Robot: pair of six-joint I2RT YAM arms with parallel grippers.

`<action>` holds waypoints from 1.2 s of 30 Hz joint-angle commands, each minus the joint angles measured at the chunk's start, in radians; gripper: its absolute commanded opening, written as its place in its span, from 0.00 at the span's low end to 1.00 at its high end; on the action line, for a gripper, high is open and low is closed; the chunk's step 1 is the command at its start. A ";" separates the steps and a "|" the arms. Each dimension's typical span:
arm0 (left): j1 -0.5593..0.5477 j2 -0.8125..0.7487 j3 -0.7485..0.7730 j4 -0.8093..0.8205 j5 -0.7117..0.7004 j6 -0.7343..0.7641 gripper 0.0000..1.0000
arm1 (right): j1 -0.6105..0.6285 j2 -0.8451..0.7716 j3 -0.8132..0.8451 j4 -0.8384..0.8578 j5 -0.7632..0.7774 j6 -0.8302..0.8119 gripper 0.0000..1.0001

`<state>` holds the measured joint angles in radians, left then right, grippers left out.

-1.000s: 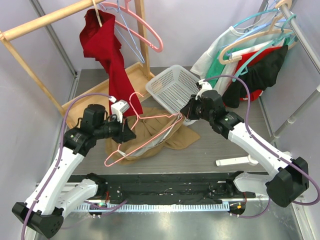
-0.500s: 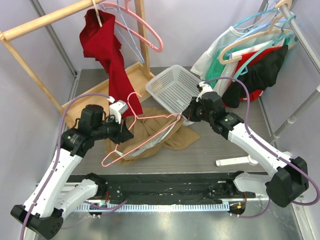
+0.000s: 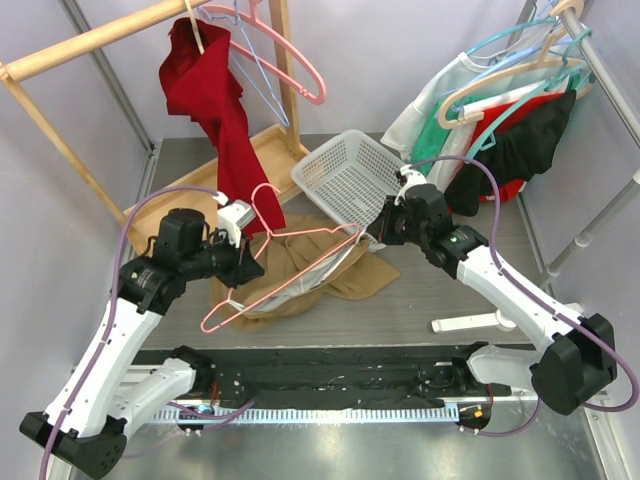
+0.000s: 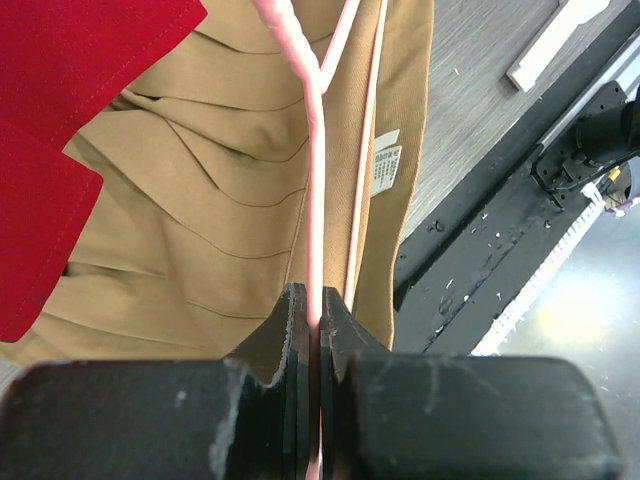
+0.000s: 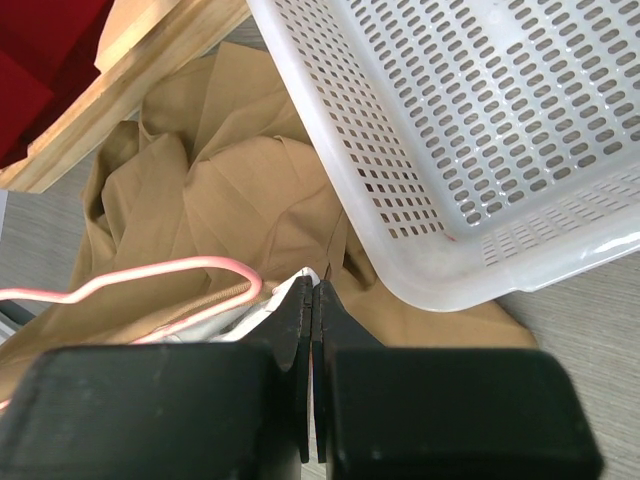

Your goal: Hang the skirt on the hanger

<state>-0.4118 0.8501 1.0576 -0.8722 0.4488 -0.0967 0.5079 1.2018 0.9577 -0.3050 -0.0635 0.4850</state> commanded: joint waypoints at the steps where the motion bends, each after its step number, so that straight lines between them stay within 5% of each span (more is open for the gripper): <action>1: 0.002 -0.011 0.024 0.001 0.030 -0.003 0.00 | -0.012 -0.019 -0.002 0.018 -0.004 0.000 0.01; 20: 0.004 -0.011 -0.022 0.029 0.151 -0.014 0.00 | -0.048 -0.030 0.055 0.030 -0.194 0.026 0.01; 36: 0.002 -0.019 -0.042 0.047 0.073 -0.035 0.00 | -0.071 -0.033 0.050 0.050 -0.275 0.052 0.01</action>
<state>-0.4118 0.8505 1.0073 -0.8635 0.5480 -0.1081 0.4446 1.2018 0.9718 -0.3065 -0.3141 0.5255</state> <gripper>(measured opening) 0.054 0.015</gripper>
